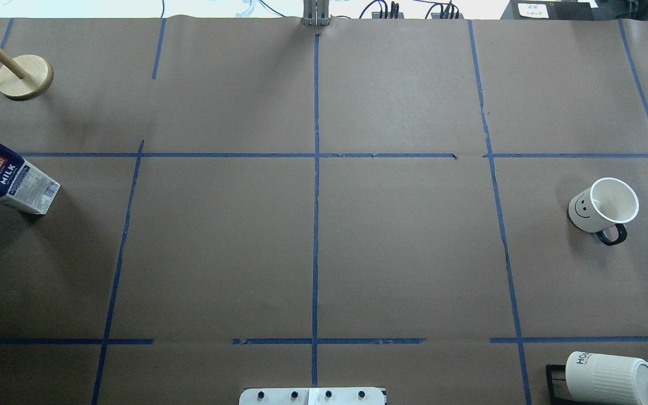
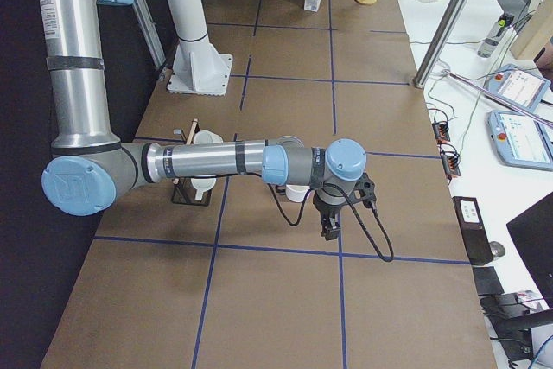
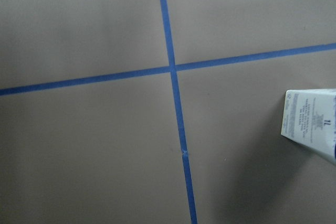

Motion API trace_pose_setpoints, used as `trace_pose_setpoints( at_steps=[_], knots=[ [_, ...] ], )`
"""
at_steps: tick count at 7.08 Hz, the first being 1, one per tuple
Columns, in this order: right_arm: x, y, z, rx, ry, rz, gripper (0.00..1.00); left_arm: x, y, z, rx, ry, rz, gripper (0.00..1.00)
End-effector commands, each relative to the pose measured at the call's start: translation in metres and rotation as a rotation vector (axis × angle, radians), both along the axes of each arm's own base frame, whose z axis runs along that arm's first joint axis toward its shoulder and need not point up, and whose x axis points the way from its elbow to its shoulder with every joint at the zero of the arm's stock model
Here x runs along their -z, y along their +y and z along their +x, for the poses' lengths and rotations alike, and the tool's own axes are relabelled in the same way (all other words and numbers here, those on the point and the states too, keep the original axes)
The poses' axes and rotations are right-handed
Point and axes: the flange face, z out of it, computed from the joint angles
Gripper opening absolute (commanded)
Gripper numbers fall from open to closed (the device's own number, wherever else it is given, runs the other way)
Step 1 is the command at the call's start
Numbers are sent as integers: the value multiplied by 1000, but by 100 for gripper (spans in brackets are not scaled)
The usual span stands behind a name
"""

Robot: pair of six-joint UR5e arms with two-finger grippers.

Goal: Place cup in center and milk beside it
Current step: 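Move the right gripper toward the white mug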

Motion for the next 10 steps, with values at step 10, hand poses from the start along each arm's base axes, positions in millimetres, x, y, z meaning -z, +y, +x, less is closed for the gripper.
trace_pose_setpoints(
  at_steps=[10],
  knots=[
    [-14, 12, -69, -53, -27, -99, 99, 5, -6, 24, -48, -52, 69, 100]
  ],
)
